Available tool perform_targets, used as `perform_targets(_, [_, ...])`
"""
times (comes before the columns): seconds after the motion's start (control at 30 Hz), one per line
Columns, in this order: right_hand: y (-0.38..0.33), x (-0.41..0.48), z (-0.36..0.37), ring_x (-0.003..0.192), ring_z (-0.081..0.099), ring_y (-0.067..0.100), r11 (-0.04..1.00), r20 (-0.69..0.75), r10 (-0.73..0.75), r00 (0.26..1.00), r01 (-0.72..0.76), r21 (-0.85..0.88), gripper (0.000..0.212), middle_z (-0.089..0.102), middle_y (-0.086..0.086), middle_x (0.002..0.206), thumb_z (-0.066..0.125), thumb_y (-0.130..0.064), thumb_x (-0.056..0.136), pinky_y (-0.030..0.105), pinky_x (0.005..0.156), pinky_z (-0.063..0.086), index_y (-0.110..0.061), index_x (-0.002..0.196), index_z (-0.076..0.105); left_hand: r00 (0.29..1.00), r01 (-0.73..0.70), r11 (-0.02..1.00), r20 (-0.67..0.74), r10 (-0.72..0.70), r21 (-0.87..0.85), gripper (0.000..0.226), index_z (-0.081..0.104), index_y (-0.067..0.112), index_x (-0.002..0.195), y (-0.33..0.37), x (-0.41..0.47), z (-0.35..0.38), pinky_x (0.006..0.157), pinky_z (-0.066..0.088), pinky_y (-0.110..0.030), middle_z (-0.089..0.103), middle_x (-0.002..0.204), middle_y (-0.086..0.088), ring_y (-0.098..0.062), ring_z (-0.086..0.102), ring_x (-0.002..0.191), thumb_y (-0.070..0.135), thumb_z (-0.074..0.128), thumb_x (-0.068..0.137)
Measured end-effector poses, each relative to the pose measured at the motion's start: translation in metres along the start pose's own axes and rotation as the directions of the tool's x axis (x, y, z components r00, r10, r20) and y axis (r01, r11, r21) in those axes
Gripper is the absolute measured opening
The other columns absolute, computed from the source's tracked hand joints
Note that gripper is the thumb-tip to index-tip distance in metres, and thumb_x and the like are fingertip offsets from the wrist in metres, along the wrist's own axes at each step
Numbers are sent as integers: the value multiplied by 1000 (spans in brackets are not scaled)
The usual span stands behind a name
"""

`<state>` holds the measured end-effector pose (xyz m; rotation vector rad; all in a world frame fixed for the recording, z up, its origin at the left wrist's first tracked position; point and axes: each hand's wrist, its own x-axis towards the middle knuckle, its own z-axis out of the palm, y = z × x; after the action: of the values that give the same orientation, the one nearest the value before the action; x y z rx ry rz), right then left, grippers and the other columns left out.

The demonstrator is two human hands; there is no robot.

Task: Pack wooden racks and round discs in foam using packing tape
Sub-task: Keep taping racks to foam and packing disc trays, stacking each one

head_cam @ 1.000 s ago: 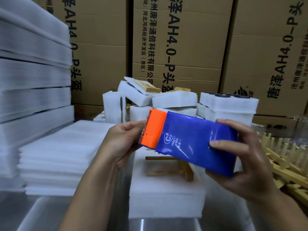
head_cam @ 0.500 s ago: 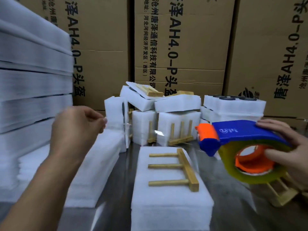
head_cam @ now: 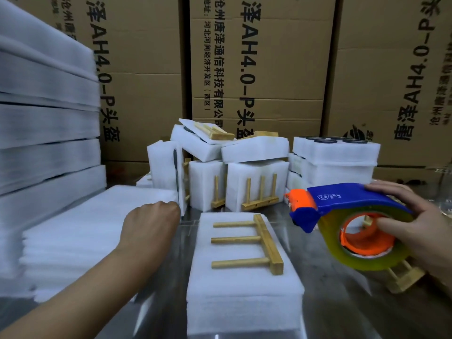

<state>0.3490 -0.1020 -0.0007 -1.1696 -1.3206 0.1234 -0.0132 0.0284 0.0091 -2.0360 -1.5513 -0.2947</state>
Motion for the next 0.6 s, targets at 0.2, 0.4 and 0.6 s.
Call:
perform_targets(0.2, [-1,-2,0,96,57,-11,1000,5,25,1000,-25,0,78,56,-18,116,60,24,70,19,74,54,-52,87,71,994,-71,995,87,65,69,24,51,16,114,10,0,6,73,39,-25,62,113,0,-20,61,105,6,41,95])
perform_targets(0.4, [-1,-1,2,99,57,-8,999,51,46,998,-45,-15,78,55,-19,115,62,23,70,23,73,54,-52,89,70,988,-117,990,107,109,74,28,52,17,113,13,-4,17,72,38,-24,63,113,1,-19,61,106,2,38,93])
perform_targets(0.6, [7,-2,0,86,64,3,992,141,122,982,-122,-11,75,59,-17,112,59,23,73,17,63,55,-49,92,71,970,-161,987,185,158,2,33,54,15,121,28,-11,30,82,47,-29,60,122,0,-20,58,114,7,32,99])
